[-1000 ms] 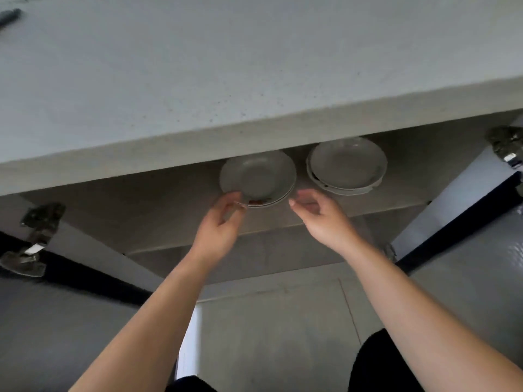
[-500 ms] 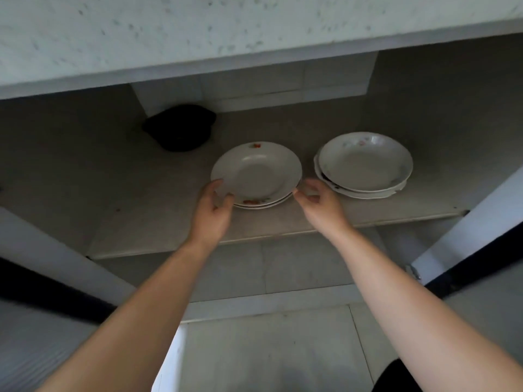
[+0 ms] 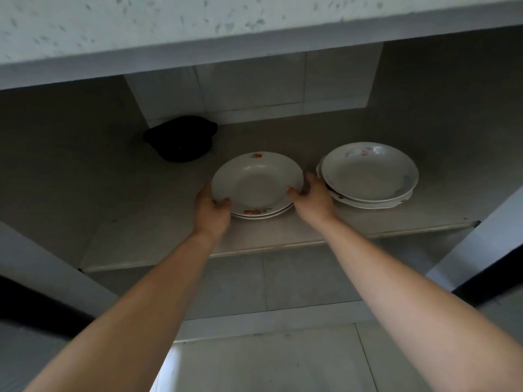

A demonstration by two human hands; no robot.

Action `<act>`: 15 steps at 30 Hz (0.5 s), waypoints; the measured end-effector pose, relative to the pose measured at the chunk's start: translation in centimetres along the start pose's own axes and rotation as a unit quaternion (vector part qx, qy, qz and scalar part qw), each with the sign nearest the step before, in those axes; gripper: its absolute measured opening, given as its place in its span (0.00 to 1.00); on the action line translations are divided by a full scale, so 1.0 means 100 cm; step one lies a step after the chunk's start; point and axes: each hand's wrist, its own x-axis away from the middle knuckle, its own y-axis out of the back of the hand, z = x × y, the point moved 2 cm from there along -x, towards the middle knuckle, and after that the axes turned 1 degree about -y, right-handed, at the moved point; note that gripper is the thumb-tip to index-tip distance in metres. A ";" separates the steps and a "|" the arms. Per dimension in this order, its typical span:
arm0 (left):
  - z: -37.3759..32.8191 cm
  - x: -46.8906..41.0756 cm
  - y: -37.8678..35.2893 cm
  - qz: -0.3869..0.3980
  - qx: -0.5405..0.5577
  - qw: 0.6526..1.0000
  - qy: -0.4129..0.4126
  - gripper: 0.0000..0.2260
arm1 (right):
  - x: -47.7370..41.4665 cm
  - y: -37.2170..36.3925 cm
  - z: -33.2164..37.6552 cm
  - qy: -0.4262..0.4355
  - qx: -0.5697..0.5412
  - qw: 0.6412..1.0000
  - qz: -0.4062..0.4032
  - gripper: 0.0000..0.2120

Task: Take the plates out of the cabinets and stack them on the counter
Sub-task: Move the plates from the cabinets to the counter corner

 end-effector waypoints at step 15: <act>0.005 0.009 0.000 0.006 0.094 0.995 0.026 0.20 | 0.008 -0.002 -0.003 -0.042 -0.068 0.996 0.027 0.20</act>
